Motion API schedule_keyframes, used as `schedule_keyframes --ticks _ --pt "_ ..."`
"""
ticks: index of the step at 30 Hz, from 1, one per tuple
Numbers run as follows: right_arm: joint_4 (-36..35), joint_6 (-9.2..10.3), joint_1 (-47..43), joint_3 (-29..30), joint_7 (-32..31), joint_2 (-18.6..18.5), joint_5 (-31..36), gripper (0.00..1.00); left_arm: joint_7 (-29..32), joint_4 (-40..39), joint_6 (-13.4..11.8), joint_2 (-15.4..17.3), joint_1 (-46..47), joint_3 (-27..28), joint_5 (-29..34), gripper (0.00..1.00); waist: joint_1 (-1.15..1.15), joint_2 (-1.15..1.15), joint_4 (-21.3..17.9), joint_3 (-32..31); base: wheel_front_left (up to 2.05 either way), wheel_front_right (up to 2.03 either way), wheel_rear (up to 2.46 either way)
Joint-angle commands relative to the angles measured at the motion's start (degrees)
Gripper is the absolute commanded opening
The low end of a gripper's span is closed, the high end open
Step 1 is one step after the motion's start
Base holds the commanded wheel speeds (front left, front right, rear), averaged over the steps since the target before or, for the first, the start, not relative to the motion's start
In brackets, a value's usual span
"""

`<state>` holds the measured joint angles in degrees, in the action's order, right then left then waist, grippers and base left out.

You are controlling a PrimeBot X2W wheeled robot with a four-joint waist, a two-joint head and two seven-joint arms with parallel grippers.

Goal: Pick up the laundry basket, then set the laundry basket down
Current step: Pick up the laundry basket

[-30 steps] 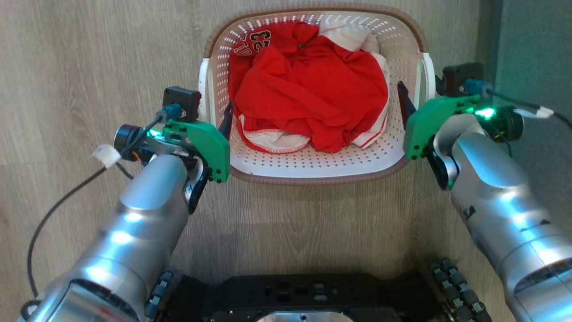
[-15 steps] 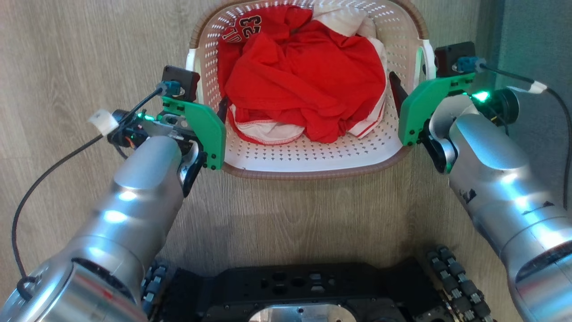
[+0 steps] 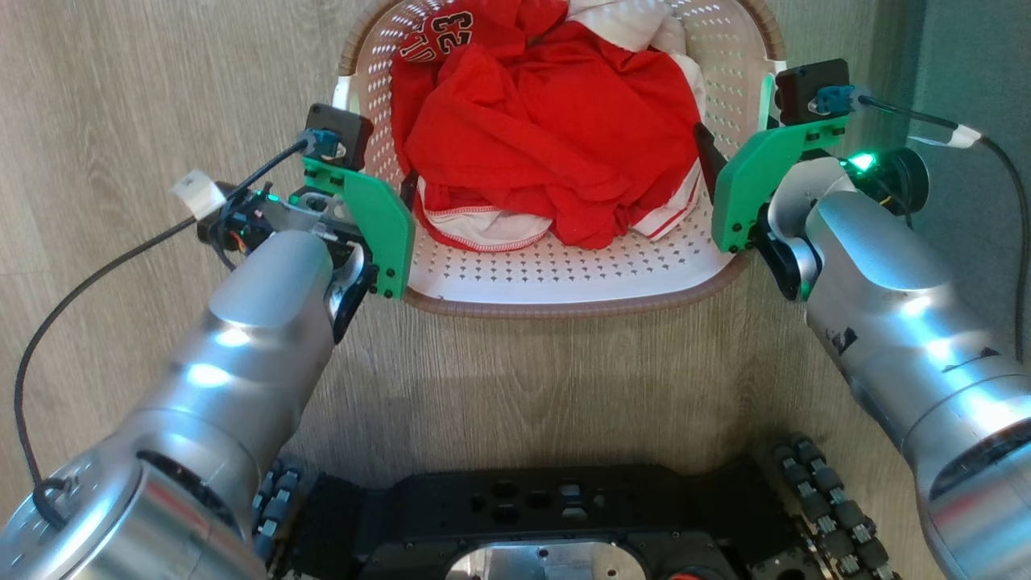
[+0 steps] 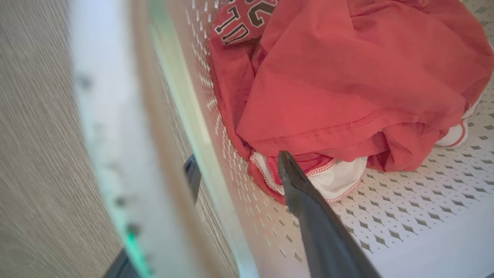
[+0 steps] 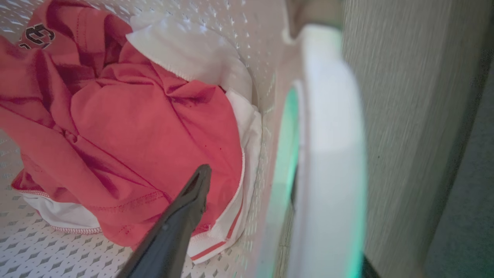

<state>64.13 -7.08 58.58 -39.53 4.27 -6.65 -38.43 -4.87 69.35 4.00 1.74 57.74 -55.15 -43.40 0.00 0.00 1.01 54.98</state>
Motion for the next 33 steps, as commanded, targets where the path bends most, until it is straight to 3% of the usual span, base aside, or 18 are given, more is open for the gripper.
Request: schedule_keyframes --ticks 1,9,10,11,12,13,14,15,27,33 --pt "-0.3 -0.41 -2.3 -1.2 0.2 0.4 -0.8 1.0 -0.3 -0.3 -0.2 1.1 -0.5 -0.1 -0.6 1.0 0.0 0.0 0.1 0.0 0.0 0.0 0.0" --pt "-0.4 -0.41 -2.3 -3.3 0.9 -0.4 -3.8 1.0 -0.6 -0.6 -0.6 1.1 -0.2 -1.7 -3.4 1.0 0.0 0.0 0.5 0.2 0.0 0.0 0.0" --pt "-0.4 -0.41 -2.3 -3.6 1.0 -0.5 -4.1 1.0 -0.6 -0.7 -0.6 1.1 -0.2 -1.9 -3.8 0.92 0.0 0.0 0.5 0.2 0.0 0.0 0.0" --pt "-0.4 -0.41 -2.3 -3.9 1.0 -0.7 -4.4 1.0 -0.5 -0.8 -0.5 1.1 -0.2 -2.2 -4.1 0.49 0.0 0.0 0.6 0.2 0.0 0.0 0.0" --pt "-0.4 -0.41 -2.3 -4.2 1.1 -0.8 -4.6 0.83 -0.5 -0.8 -0.4 1.1 -0.2 -2.5 -4.4 0.31 0.0 0.0 0.6 0.3 0.0 0.0 0.0" --pt "-0.5 -0.41 -2.4 -4.5 1.0 -0.8 -5.1 0.45 -0.4 -0.9 -0.4 1.1 -0.1 -2.8 -4.7 0.0 0.0 0.0 0.6 0.3 0.0 0.0 0.0" --pt "-0.6 -0.41 -2.4 -5.0 0.7 -0.8 -5.3 0.18 -0.4 -0.9 -0.3 1.1 -0.1 -3.0 -5.0 0.0 0.0 0.0 0.7 0.3 0.0 0.0 0.0" --pt "-1.0 -0.41 -2.4 -5.9 0.5 -0.9 -5.2 0.0 -0.1 -0.9 -0.2 1.1 -0.2 -3.2 -5.5 0.0 0.0 0.0 0.7 0.4 0.0 0.0 0.0" --pt "-0.6 -0.41 -1.4 -9.5 1.8 -1.9 -7.5 0.0 2.2 -1.6 0.6 1.1 -0.3 -6.5 -9.1 0.0 0.0 0.0 1.1 0.2 0.0 0.0 0.0" --pt "-0.1 -0.41 -1.2 -13.4 -0.4 -3.3 -7.3 0.0 5.2 -2.2 1.8 1.1 -0.9 -8.8 -10.9 0.0 0.0 0.0 1.5 -1.4 0.0 0.0 0.0"
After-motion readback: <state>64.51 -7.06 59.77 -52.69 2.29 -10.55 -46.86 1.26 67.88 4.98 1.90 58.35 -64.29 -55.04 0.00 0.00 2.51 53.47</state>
